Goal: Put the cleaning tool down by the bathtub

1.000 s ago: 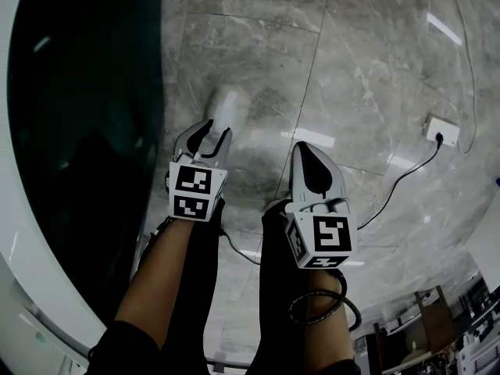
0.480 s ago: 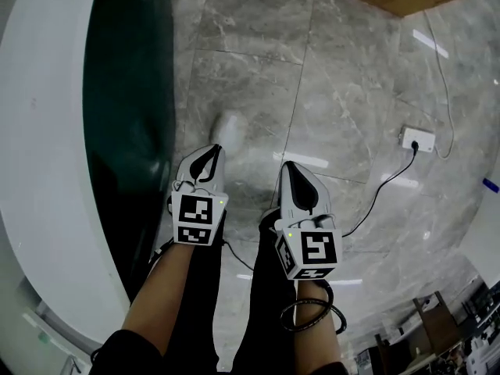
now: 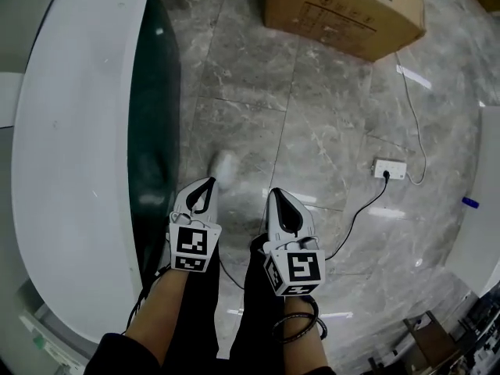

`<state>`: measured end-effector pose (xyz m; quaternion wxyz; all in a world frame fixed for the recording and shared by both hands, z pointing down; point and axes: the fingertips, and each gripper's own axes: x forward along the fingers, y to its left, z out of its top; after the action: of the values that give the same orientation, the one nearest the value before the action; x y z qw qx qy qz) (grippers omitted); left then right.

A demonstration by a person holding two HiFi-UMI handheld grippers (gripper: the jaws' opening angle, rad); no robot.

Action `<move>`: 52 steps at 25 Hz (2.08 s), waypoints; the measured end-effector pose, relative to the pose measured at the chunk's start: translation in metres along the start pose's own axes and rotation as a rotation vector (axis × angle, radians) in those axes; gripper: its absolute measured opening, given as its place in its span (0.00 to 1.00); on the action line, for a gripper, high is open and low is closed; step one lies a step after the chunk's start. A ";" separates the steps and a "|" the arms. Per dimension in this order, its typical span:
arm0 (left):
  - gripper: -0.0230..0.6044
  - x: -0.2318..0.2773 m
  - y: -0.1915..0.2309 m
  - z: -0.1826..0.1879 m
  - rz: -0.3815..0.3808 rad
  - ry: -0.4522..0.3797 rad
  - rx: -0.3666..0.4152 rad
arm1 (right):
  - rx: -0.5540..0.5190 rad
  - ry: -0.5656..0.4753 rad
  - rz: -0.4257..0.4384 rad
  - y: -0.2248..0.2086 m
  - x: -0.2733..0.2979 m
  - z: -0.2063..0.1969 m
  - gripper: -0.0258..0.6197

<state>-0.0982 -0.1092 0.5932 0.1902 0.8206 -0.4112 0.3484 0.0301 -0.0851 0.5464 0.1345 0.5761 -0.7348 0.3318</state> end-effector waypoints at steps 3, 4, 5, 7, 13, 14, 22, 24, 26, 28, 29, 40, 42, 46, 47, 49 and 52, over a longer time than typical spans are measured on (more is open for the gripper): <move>0.04 -0.018 -0.003 0.033 0.005 -0.023 0.013 | 0.001 -0.029 0.013 0.003 -0.014 0.033 0.08; 0.04 -0.024 -0.003 0.041 0.005 -0.030 0.020 | -0.002 -0.034 0.016 0.005 -0.019 0.041 0.08; 0.04 -0.028 -0.004 0.049 0.004 -0.036 0.026 | -0.006 -0.039 0.018 0.007 -0.022 0.048 0.08; 0.04 -0.036 -0.006 0.063 0.002 -0.048 0.035 | -0.013 -0.047 0.020 0.008 -0.028 0.061 0.08; 0.04 -0.054 -0.008 0.102 0.010 -0.097 0.028 | -0.017 -0.070 0.008 0.007 -0.044 0.089 0.08; 0.04 -0.059 -0.009 0.108 0.014 -0.103 0.032 | -0.017 -0.074 0.006 0.007 -0.047 0.094 0.08; 0.04 -0.102 -0.005 0.130 0.054 -0.115 -0.009 | -0.037 -0.104 0.016 0.019 -0.071 0.135 0.08; 0.04 -0.113 -0.006 0.135 0.056 -0.120 -0.002 | -0.052 -0.115 0.019 0.023 -0.077 0.147 0.08; 0.04 -0.124 -0.007 0.145 0.059 -0.133 0.002 | -0.074 -0.128 0.022 0.027 -0.084 0.159 0.08; 0.04 -0.134 -0.007 0.156 0.063 -0.150 0.004 | -0.086 -0.144 0.025 0.030 -0.092 0.172 0.08; 0.04 -0.139 -0.007 0.162 0.065 -0.159 0.002 | -0.089 -0.152 0.027 0.032 -0.096 0.179 0.08; 0.04 -0.181 -0.010 0.224 0.080 -0.239 0.031 | -0.126 -0.226 0.061 0.058 -0.141 0.232 0.08; 0.04 -0.189 -0.014 0.232 0.080 -0.253 0.033 | -0.134 -0.237 0.064 0.060 -0.149 0.235 0.08; 0.04 -0.207 -0.018 0.245 0.096 -0.291 0.064 | -0.144 -0.262 0.068 0.064 -0.163 0.247 0.08; 0.04 -0.210 -0.018 0.248 0.103 -0.303 0.071 | -0.146 -0.272 0.065 0.064 -0.166 0.252 0.08; 0.04 -0.218 -0.019 0.249 0.110 -0.307 0.066 | -0.138 -0.287 0.055 0.064 -0.173 0.263 0.08; 0.04 -0.230 -0.023 0.253 0.110 -0.321 0.075 | -0.143 -0.306 0.050 0.063 -0.187 0.271 0.08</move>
<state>-0.0706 -0.1222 0.2521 0.0723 0.8485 -0.4672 0.2378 0.0774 -0.1104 0.2161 0.0534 0.5905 -0.7825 0.1900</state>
